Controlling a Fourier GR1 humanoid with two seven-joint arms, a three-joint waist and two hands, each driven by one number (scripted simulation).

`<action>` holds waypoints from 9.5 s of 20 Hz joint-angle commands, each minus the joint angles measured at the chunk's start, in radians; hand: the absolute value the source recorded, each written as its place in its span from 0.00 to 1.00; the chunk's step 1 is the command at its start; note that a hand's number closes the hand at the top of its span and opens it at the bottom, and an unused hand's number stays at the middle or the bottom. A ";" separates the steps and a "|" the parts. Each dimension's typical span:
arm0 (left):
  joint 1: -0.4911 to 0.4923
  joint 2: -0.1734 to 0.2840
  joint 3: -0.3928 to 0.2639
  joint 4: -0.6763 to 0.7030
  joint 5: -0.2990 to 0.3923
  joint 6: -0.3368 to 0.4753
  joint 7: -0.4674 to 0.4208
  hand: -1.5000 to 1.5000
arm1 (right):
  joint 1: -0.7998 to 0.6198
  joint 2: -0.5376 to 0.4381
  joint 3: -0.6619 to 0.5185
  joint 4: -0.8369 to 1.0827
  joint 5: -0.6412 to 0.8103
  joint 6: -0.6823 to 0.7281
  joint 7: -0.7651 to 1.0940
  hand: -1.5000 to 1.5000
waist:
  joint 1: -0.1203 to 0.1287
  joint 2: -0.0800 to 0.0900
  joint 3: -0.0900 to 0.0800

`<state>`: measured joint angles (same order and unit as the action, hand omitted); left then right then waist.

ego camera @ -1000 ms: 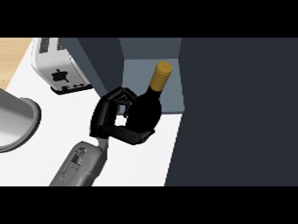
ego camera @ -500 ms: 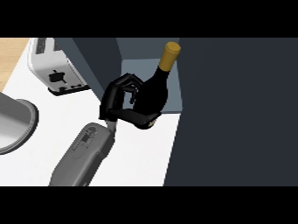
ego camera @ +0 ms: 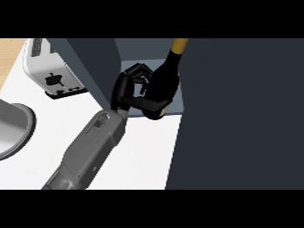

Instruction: Pick up the wine, place it into the cabinet and close the cabinet

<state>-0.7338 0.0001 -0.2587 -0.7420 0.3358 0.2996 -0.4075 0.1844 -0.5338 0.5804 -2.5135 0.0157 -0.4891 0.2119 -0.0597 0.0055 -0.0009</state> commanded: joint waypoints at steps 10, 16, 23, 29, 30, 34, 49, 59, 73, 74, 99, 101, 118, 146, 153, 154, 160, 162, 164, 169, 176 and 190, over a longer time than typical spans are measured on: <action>-0.213 0.000 -0.003 0.337 0.061 0.087 -0.010 1.00 | 0.108 -0.017 -0.003 -0.180 -0.087 0.038 -0.001 0.00 | -0.028 0.008 0.001; -0.270 0.000 0.060 0.440 0.121 0.065 -0.054 1.00 | 0.092 -0.012 0.012 -0.143 -0.087 0.072 -0.029 0.00 | -0.047 0.019 0.000; -0.344 0.020 0.112 0.543 0.111 0.062 -0.082 1.00 | 0.120 0.008 0.008 -0.104 -0.098 0.079 -0.072 0.00 | -0.047 0.028 0.000; -0.387 0.058 0.114 0.595 0.091 0.105 -0.108 1.00 | 0.149 0.005 0.036 -0.101 -0.093 0.107 -0.127 0.00 | -0.073 0.033 0.000; -0.380 0.047 0.110 0.599 0.085 0.105 -0.126 0.00 | 0.136 -0.004 0.001 -0.131 -0.108 0.109 -0.106 0.00 | -0.065 0.033 0.000; -0.400 0.070 0.102 0.637 0.064 0.141 -0.130 0.00 | 0.175 0.006 0.037 -0.103 -0.082 0.111 -0.146 0.00 | -0.067 0.028 0.000; -0.435 0.062 0.149 0.624 0.090 0.061 -0.201 0.00 | 0.183 -0.008 -0.003 -0.121 -0.110 0.141 -0.153 0.00 | -0.059 0.032 -0.002; -0.454 0.029 0.213 0.573 0.146 -0.142 -0.266 1.00 | 0.221 -0.025 -0.049 -0.133 -0.138 0.156 -0.174 0.00 | -0.031 0.019 0.000; -0.439 0.000 0.180 0.490 0.171 -0.182 -0.177 0.00 | 0.280 -0.018 -0.016 -0.216 -0.086 0.119 -0.096 0.00 | 0.023 -0.010 0.000; -0.418 0.000 0.165 0.485 0.172 -0.179 -0.203 0.00 | 0.295 -0.034 -0.041 -0.212 -0.102 0.134 -0.114 0.00 | 0.014 -0.007 0.000; 0.216 0.018 -0.152 -0.312 0.267 -0.160 0.000 0.00 | 0.337 -0.057 -0.024 -0.257 -0.043 0.073 -0.104 0.00 | 0.071 -0.023 0.000; 0.318 0.061 -0.163 -0.390 0.262 -0.184 -0.016 0.00 | 0.334 -0.052 -0.033 -0.205 -0.050 0.090 -0.156 0.00 | 0.066 -0.018 0.001; 0.662 0.232 -0.111 -0.697 0.308 -0.303 -0.057 0.00 | 0.306 -0.147 -0.030 -0.214 -0.147 0.245 -0.148 0.00 | 0.048 -0.009 0.000; 0.832 0.540 0.188 -0.780 0.480 -0.591 -0.027 0.00 | 0.019 -0.036 0.255 -0.130 -0.048 0.353 0.002 1.00 | 0.087 -0.004 -0.006; 0.805 0.574 0.220 -0.744 0.503 -0.628 0.003 0.00 | -0.103 0.043 0.230 -0.064 -0.105 0.369 0.080 1.00 | 0.110 0.001 -0.007; 0.786 0.587 0.233 -0.766 0.511 -0.607 0.020 0.00 | -0.134 0.063 0.227 -0.031 -0.112 0.376 0.080 1.00 | 0.118 0.002 -0.006; 0.763 0.594 0.235 -0.740 0.535 -0.644 0.043 0.00 | -0.312 0.184 0.215 0.075 -0.123 0.367 0.193 1.00 | 0.126 0.002 -0.008; 0.754 0.600 0.247 -0.734 0.545 -0.649 0.049 0.00 | -0.410 0.256 0.200 0.154 -0.120 0.350 0.235 1.00 | 0.124 0.001 -0.006; 0.761 0.614 0.262 -0.714 0.542 -0.656 0.047 0.00 | -0.513 0.339 0.176 0.198 -0.103 0.313 0.305 1.00 | 0.126 -0.002 -0.008; 0.810 0.626 0.281 -0.708 0.557 -0.709 0.049 0.00 | -0.819 0.525 0.165 0.461 -0.067 0.192 0.415 1.00 | 0.112 -0.007 -0.003; 0.786 0.584 0.293 -0.676 0.530 -0.702 0.043 0.00 | -1.192 0.532 0.011 0.771 -0.248 0.085 0.390 1.00 | 0.094 -0.003 -0.001; 0.765 0.549 0.359 -0.651 0.481 -0.720 0.068 0.00 | -1.113 0.534 -0.157 1.112 -0.400 0.246 0.125 1.00 | 0.070 -0.004 0.001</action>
<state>0.0394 0.5680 0.0964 -1.3854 0.8343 -0.4263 -0.3511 -0.9533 0.0001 0.4735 -1.4935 -0.3658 -0.3022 0.3949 0.0144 0.0001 -0.0008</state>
